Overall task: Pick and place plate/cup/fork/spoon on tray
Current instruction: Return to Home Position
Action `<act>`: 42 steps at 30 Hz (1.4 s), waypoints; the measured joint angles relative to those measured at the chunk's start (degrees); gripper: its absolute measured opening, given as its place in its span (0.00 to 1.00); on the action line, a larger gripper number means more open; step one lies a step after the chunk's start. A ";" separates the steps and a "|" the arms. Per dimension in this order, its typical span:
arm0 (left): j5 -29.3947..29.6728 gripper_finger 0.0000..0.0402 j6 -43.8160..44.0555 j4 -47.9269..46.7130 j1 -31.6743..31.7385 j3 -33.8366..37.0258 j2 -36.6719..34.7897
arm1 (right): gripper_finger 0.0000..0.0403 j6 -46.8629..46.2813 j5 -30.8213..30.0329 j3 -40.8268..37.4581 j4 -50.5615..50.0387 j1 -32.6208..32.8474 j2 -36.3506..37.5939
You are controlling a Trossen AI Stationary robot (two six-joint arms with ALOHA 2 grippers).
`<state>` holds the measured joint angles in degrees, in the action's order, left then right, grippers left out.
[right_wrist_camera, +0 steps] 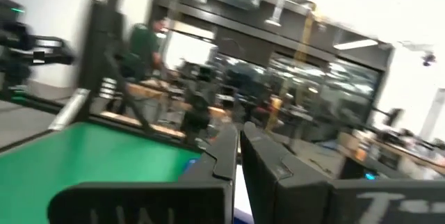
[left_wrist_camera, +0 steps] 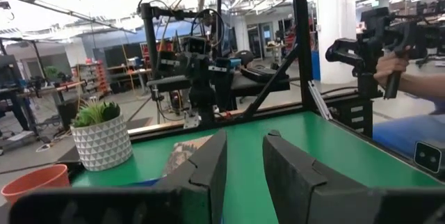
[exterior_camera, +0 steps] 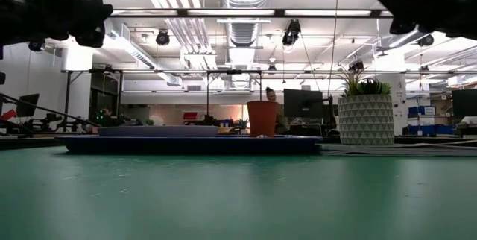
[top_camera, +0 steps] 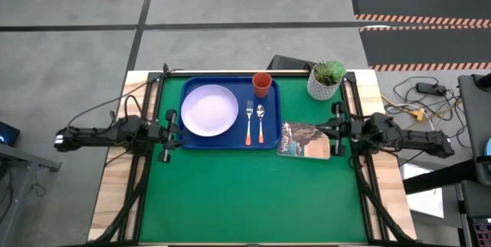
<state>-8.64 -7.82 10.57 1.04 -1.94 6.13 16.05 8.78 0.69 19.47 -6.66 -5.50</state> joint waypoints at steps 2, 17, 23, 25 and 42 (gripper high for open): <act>0.00 0.18 0.01 0.04 0.00 0.01 0.61 | 0.02 -0.52 3.40 0.00 -0.40 0.00 1.17; -0.01 0.19 0.03 0.12 0.00 -0.02 5.86 | 0.02 1.52 11.31 0.00 0.36 0.00 3.83; -0.02 0.19 0.05 0.03 0.00 0.01 7.70 | 0.02 1.53 7.06 -0.02 0.26 0.00 2.71; -0.02 0.19 0.04 0.07 0.00 0.01 8.39 | 0.02 1.54 7.06 -0.02 0.24 0.00 2.69; -0.02 0.19 0.03 0.04 0.00 0.01 13.68 | 0.02 1.54 7.04 -0.02 0.28 0.00 2.71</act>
<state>-8.67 -7.79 10.61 1.04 -1.93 19.81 17.58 15.81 0.67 19.75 -6.66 -2.79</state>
